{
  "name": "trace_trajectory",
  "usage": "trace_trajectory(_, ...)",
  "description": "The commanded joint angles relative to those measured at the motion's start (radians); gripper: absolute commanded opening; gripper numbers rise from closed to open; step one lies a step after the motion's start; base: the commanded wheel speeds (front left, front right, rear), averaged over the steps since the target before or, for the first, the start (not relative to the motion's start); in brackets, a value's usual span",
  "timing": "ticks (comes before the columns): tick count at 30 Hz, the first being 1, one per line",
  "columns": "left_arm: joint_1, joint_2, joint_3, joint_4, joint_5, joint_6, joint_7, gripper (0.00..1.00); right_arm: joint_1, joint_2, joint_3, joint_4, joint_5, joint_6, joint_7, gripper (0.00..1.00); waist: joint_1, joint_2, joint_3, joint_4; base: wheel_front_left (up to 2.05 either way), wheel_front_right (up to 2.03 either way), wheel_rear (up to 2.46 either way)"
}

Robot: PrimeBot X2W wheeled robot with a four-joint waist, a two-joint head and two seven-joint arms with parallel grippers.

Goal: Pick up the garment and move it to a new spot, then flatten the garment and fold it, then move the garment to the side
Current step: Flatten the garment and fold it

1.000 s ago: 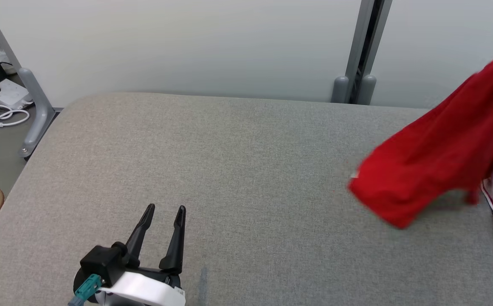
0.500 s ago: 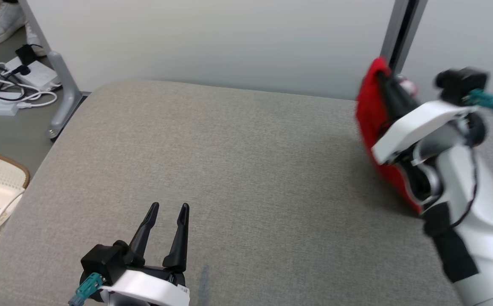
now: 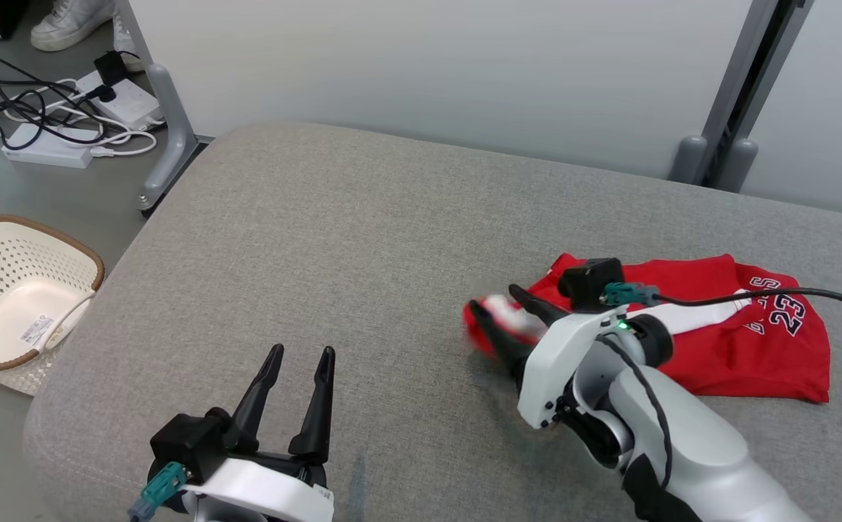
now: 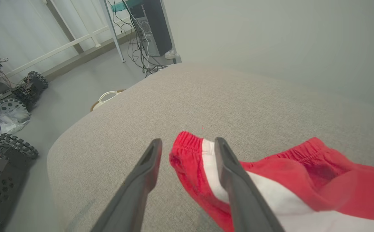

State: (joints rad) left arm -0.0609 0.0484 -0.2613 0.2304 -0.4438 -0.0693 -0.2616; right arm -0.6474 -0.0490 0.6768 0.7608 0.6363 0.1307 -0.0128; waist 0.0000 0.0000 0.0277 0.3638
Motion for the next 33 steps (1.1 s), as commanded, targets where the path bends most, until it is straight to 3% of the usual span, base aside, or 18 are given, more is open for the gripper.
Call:
trace_trajectory(1, -0.003, 0.004, 0.006, -0.002, -0.008, 0.007, -0.003, 1.0, -0.008, -0.006, 0.037, 0.0, 0.034, 0.0, -0.012, 1.0, 0.0, 0.0, -0.001, -0.005, 0.0, 0.0, 0.0)
trace_trajectory(9, -0.011, 0.004, 0.025, -0.016, -0.006, 0.011, -0.003, 1.0, -0.054, -0.007, 0.051, 0.055, 0.038, 0.0, -0.095, 1.0, 0.0, 0.0, 0.002, -0.072, 0.0, 0.0, 0.0)
trace_trajectory(14, -0.022, 0.004, 0.038, -0.022, 0.004, 0.008, -0.003, 1.0, -0.057, -0.071, -0.017, 0.064, 0.035, 0.0, -0.171, 1.0, 0.0, 0.0, 0.008, -0.141, 0.0, 0.0, 0.0)
trace_trajectory(21, -0.041, 0.005, 0.048, -0.023, 0.004, 0.005, -0.003, 1.0, 0.011, -0.186, -0.176, 0.019, 0.011, 0.0, -0.241, 1.0, 0.0, 0.0, 0.027, -0.223, 0.0, 0.0, 0.0)
trace_trajectory(25, -0.05, 0.004, 0.062, -0.021, -0.001, 0.002, -0.003, 1.0, 0.069, -0.214, -0.295, -0.026, -0.037, 0.0, -0.254, 1.0, 0.0, 0.0, 0.04, -0.268, 0.0, 0.0, 0.0)
trace_trajectory(33, -0.055, 0.004, 0.064, 0.006, 0.008, -0.012, -0.003, 1.0, 0.231, -0.158, -0.503, -0.199, -0.179, 0.0, -0.252, 1.0, 0.0, 0.0, 0.055, -0.314, 0.0, 0.0, 0.0)
